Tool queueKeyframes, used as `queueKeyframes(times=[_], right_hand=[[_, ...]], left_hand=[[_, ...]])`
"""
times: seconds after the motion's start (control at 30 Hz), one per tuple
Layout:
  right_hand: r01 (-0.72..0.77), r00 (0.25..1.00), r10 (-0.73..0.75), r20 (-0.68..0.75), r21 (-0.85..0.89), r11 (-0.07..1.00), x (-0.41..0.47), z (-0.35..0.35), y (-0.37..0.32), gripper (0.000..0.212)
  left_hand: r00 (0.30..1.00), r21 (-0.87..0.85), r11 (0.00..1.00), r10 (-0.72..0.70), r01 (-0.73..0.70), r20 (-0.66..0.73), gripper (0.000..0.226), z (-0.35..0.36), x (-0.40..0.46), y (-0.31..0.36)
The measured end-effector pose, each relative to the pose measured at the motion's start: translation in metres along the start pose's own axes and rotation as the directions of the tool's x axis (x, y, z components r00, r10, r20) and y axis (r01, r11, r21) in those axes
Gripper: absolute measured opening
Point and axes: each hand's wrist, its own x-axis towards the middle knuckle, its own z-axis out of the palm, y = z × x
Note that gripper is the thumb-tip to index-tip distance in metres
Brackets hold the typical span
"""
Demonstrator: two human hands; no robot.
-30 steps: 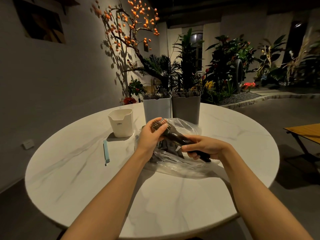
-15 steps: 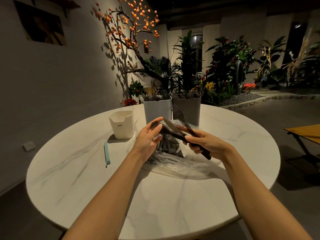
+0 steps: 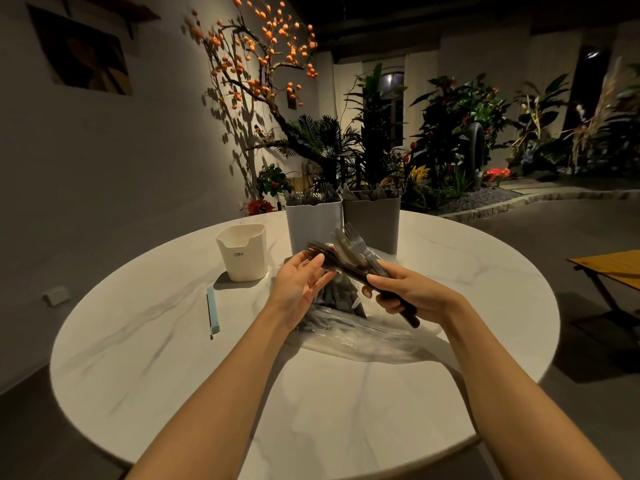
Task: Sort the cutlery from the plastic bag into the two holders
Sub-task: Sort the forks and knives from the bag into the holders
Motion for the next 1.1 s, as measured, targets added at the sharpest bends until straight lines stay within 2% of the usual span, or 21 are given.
queueKeyframes(times=[0.13,0.23,0.3,0.4,0.5,0.57,0.7,0.8,0.9,1.03,1.1], right_hand=[[0.014,0.997,-0.014,0.082,-0.001,1.0,0.002,0.003,0.002,0.024],[0.002,0.996,-0.006,0.092,0.041,0.999,0.003,0.004,0.002,0.024],[-0.005,0.997,0.002,0.077,0.049,0.999,0.004,0.004,0.002,0.017],[-0.028,0.999,0.028,-0.019,-0.02,0.999,0.007,0.008,0.002,0.015],[-0.048,0.991,0.034,-0.127,-0.11,0.993,0.01,0.01,0.005,0.018],[-0.051,0.979,0.019,-0.205,-0.153,0.987,0.013,0.011,0.006,0.018],[-0.03,0.934,-0.076,-0.349,-0.288,0.957,0.024,0.017,0.01,0.021],[-0.07,0.883,-0.201,-0.424,-0.543,0.837,0.033,0.02,0.014,0.02],[-0.154,0.836,-0.298,-0.46,-0.719,0.678,0.037,0.02,0.015,0.02],[-0.123,0.83,-0.384,-0.403,-0.805,0.58,0.038,0.03,0.011,0.018],[-0.128,0.834,-0.392,-0.388,-0.827,0.547,0.038,0.035,0.007,0.026]], left_hand=[[1.0,0.014,1.0,-0.006,0.006,-0.003,0.016,0.011,-0.002,-0.009],[0.998,-0.014,0.999,-0.033,0.033,-0.044,0.012,0.019,-0.003,-0.011],[0.993,-0.042,0.997,-0.072,0.068,-0.089,0.014,0.02,0.0,-0.01],[0.98,-0.04,0.997,-0.069,0.063,-0.184,0.019,0.019,0.004,-0.011],[0.96,-0.215,0.976,-0.085,0.026,-0.268,0.025,0.022,0.006,-0.006],[0.959,-0.334,0.943,-0.105,0.011,-0.263,0.028,0.022,0.008,-0.003],[0.966,-0.412,0.911,-0.139,0.038,-0.218,0.029,0.023,0.016,-0.004],[0.962,-0.374,0.927,-0.124,0.025,-0.244,0.029,0.027,0.024,-0.002],[0.961,-0.305,0.952,-0.109,0.028,-0.254,0.026,0.036,0.031,-0.002],[0.973,-0.132,0.99,-0.078,0.05,-0.217,0.025,0.045,0.034,-0.005],[0.971,-0.022,0.998,-0.067,0.064,-0.231,0.039,0.049,0.036,-0.006]])
